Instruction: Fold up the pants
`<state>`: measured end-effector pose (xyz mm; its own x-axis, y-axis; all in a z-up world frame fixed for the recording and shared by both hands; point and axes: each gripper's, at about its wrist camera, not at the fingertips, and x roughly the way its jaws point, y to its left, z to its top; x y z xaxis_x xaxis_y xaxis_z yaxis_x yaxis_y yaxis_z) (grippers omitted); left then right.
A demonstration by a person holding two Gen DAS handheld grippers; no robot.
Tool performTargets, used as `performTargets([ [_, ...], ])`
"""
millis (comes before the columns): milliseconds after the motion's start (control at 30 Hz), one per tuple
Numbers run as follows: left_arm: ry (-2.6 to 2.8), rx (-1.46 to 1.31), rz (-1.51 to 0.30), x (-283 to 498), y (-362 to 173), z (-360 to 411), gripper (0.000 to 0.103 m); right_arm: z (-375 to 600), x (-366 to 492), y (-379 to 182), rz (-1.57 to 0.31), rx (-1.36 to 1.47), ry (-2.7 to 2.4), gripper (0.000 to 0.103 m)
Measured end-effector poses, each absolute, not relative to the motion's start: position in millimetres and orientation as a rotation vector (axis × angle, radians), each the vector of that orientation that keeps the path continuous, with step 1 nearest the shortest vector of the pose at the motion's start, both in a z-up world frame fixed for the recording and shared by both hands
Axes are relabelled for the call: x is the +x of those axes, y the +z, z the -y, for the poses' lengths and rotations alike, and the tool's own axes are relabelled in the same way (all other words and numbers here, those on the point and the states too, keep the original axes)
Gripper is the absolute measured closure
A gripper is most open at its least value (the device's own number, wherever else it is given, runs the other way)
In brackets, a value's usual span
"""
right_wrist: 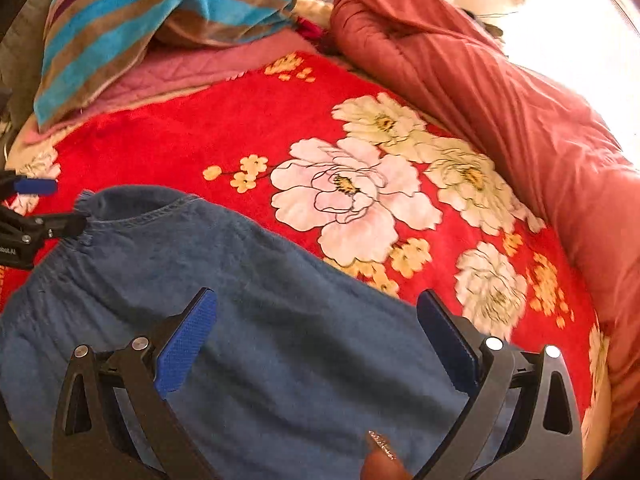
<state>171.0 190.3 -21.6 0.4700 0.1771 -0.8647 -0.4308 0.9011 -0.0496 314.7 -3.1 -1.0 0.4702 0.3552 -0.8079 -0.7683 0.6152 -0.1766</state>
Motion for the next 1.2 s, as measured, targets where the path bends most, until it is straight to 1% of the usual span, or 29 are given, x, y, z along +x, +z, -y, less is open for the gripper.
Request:
performTargets([
  [233, 0.317, -0.216, -0.990, 188, -28, -186, 0.010, -21, 334, -16, -0.821, -0.676, 0.803, 0.004],
  [300, 0.294, -0.177, -0.998, 194, -33, -180, 0.027, -27, 338, -21, -0.826, -0.697, 0.823, 0.004],
  [333, 0.262, -0.184, -1.005, 196, -36, -178, 0.053, -30, 338, -23, -0.826, -0.713, 0.837, 0.004],
  [367, 0.230, -0.200, -1.009, 197, -37, -177, 0.065, -32, 339, -25, -0.824, -0.728, 0.845, 0.004],
  [400, 0.234, -0.194, -1.006, 196, -37, -175, 0.065, -34, 340, -27, -0.822, -0.740, 0.850, 0.004],
  [467, 0.238, -0.161, -0.979, 191, -31, -170, 0.071, -37, 341, -30, -0.832, -0.750, 0.871, 0.004],
  [533, 0.237, -0.160, -0.934, 183, -24, -166, 0.073, -37, 342, -32, -0.831, -0.756, 0.883, 0.004],
  [700, 0.203, -0.212, -0.830, 160, -7, -163, 0.074, -41, 342, -33, -0.819, -0.756, 0.914, 0.004],
  [833, 0.180, -0.212, -0.794, 152, 1, -158, 0.075, -45, 335, -36, -0.811, -0.773, 0.919, 0.006],
  [867, 0.175, -0.210, -0.786, 150, 2, -156, 0.075, -45, 335, -36, -0.816, -0.765, 0.927, 0.009],
  [900, 0.172, -0.203, -0.779, 150, 4, -154, 0.075, -44, 334, -36, -0.830, -0.748, 0.944, 0.019],
  [933, 0.171, -0.192, -0.771, 148, 5, -151, 0.075, -44, 333, -36, -0.841, -0.734, 0.954, 0.026],
  [967, 0.172, -0.185, -0.766, 147, 6, -149, 0.075, -43, 330, -35, -0.855, -0.721, 0.970, 0.037],
  [1000, 0.172, -0.180, -0.762, 146, 6, -147, 0.075, -43, 326, -34, -0.859, -0.713, 0.984, 0.051],
  [1033, 0.173, -0.174, -0.761, 145, 6, -146, 0.075, -42, 320, -32, -0.859, -0.706, 0.997, 0.059],
  [1067, 0.176, -0.170, -0.760, 145, 6, -147, 0.075, -42, 314, -30, -0.853, -0.706, 0.997, 0.071],
  [1100, 0.179, -0.166, -0.756, 144, 6, -146, 0.075, -40, 308, -28, -0.843, -0.708, 0.988, 0.079],
  [1200, 0.185, -0.170, -0.751, 140, 7, -149, 0.075, -30, 297, -19, -0.824, -0.669, 0.966, 0.086],
])
